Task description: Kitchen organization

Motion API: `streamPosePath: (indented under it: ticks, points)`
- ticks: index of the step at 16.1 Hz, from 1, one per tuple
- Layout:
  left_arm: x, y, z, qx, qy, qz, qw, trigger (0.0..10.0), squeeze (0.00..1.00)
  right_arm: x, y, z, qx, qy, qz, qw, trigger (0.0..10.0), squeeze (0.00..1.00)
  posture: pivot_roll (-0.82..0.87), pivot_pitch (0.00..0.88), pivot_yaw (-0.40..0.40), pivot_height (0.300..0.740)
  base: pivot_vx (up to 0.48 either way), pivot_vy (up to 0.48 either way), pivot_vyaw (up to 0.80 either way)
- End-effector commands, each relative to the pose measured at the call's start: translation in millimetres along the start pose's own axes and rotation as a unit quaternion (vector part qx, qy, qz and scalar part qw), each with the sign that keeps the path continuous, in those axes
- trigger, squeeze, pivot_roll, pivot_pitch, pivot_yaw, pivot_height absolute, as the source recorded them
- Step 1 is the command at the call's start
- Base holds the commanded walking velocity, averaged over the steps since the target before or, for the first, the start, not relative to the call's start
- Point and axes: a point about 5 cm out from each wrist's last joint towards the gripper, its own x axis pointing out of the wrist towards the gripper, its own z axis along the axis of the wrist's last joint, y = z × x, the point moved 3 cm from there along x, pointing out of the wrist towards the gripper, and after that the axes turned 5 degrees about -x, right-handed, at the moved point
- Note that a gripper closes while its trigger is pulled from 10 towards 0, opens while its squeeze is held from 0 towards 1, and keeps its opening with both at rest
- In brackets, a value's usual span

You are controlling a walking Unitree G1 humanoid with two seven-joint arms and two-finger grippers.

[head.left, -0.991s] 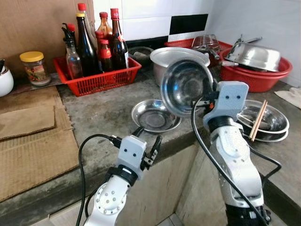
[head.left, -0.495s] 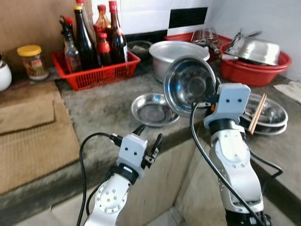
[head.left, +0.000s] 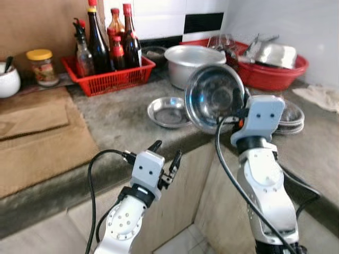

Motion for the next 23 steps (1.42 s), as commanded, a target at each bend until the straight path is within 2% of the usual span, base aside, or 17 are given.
streamPosePath:
  ticks: [1,15,18,23]
  points:
    - [1.0,-0.9,6,0.002,-0.010,-0.006,1.000,10.0,0.00,-3.6,-2.7,6,0.000,-0.009,-0.004,1.000,0.0,0.00,0.02,0.000,-0.045,0.740,-0.300,0.000,0.00]
    - [-1.9,-2.0,4,0.000,-0.005,-0.010,1.000,10.0,0.00,-44.7,-9.6,-33,-0.031,0.063,0.010,0.997,0.0,0.00,0.01,0.000,-0.036,0.740,-0.313,0.000,0.00]
    - [-2.5,-2.7,2,-0.001,-0.002,-0.013,1.000,10.0,0.00,-48.1,-11.8,-36,-0.029,0.071,0.004,0.997,0.0,0.00,0.01,0.000,-0.030,0.740,-0.095,0.000,0.00]
    - [-2.4,-5.0,-1,-0.006,0.003,-0.021,1.000,10.0,0.00,-46.7,-15.1,-36,-0.027,0.072,-0.005,0.997,0.0,0.00,0.00,0.000,-0.027,0.740,0.000,0.000,-0.75]
